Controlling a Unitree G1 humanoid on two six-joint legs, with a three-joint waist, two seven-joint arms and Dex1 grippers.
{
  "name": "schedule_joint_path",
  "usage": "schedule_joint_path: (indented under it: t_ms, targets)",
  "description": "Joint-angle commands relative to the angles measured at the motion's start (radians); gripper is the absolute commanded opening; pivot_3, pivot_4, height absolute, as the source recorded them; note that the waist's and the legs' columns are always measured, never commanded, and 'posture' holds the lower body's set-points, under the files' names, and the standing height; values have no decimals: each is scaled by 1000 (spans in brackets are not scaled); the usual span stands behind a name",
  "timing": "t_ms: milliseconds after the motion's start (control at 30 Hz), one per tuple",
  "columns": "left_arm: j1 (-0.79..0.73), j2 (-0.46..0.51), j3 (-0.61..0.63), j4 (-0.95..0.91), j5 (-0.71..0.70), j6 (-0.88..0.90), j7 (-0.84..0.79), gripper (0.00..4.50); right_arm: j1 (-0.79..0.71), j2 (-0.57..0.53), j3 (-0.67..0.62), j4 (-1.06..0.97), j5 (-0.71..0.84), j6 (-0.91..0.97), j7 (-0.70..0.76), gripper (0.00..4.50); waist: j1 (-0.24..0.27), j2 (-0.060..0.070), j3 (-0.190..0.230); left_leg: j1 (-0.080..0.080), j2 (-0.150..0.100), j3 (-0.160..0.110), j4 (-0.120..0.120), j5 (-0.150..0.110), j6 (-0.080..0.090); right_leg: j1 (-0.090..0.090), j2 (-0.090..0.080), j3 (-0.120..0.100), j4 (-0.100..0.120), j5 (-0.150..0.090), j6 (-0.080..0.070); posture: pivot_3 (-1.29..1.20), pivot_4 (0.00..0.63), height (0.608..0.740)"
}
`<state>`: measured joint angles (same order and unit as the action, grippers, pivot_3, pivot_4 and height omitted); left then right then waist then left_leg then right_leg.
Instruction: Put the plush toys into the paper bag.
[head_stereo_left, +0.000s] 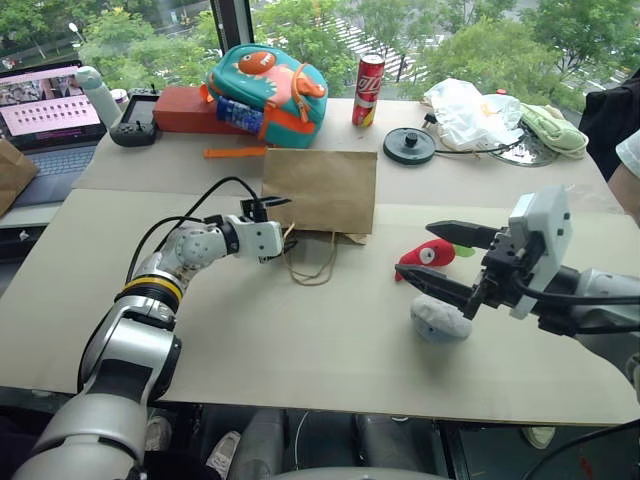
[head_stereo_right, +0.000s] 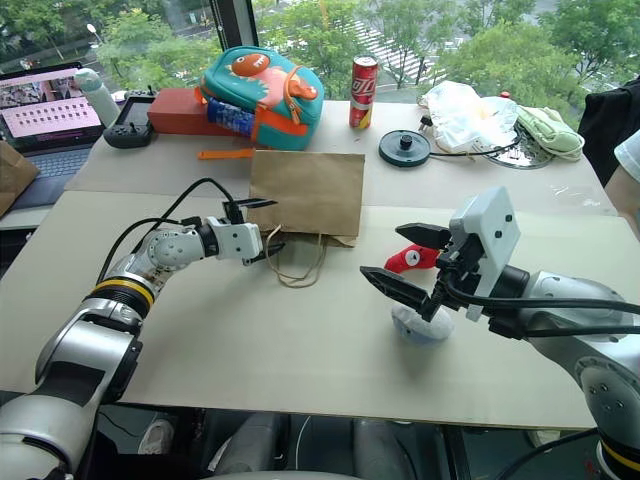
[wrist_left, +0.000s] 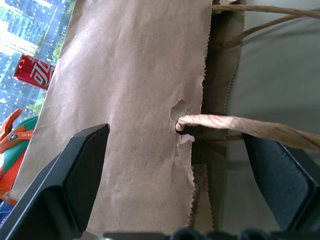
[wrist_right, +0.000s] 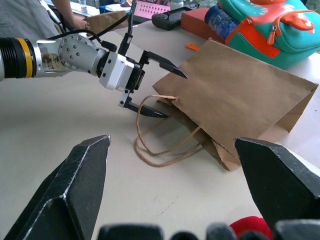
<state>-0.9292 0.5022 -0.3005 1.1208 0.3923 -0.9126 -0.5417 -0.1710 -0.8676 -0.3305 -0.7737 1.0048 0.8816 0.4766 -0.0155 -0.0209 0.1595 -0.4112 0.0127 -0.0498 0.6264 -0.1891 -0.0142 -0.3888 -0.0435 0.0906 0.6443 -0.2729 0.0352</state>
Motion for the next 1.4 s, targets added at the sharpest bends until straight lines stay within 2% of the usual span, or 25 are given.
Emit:
schedule_joint_path:
  t_ms: [33,333,367,633,767,867,967,1100,1200,1300,1400]
  targets:
    - [-27,-1,7,4,-18,-27,-3,3444,3,10,-23,-32,21,-32,-10,4500,0,0,0,0,0,0,0,0,0,0,0,0,0,0,0,0,150,739]
    - [-32,-23,6,-6,-25,-45,-27,255,3,13,-23,-28,19,-33,-16,4500,0,0,0,0,0,0,0,0,0,0,0,0,0,0,0,0,150,739]
    - [-31,-23,7,-7,-26,-47,-29,36,1,13,-22,-29,20,-32,-18,4500,-2,0,0,0,0,0,0,0,0,0,0,0,0,0,0,0,150,739]
    - [-19,-20,31,-32,-76,-37,-82,36,-10,14,-13,-27,19,-30,-32,4500,-2,0,0,1,0,0,0,0,0,0,0,0,1,0,0,0,150,739]
    - [-4,-1,58,-95,-174,5,-204,36,-11,16,-8,-27,11,-26,-43,4500,-2,0,0,1,0,0,0,0,0,0,0,0,1,0,0,0,150,739]
    - [9,3,104,-217,-308,176,-347,36,-4,18,10,-31,-10,-25,-56,4500,-3,0,0,1,0,0,0,0,0,0,0,0,2,0,0,0,150,739]
    - [20,10,154,-362,-425,436,-446,36,12,24,25,-35,-25,-26,-63,4500,-4,0,0,1,0,0,0,0,0,0,0,0,2,0,0,0,150,739]
    - [36,29,182,-524,-490,701,-502,36,15,29,63,-31,-57,-30,-74,4500,-9,0,0,1,0,-1,0,0,0,0,1,0,2,0,0,0,150,739]
    - [52,37,191,-617,-516,822,-518,36,-23,63,151,5,-138,-23,-131,4500,-15,0,0,2,1,-1,1,0,0,0,1,0,3,0,0,0,150,739]
    - [71,42,192,-668,-517,881,-519,36,-86,146,230,74,-217,6,-233,4500,-25,0,0,3,1,-1,1,0,0,1,1,0,3,0,0,0,150,739]
    - [92,45,189,-689,-511,898,-518,0,-118,222,337,124,-319,-1,-285,3750,-30,0,0,4,1,-1,0,0,0,1,2,1,3,0,0,0,150,739]
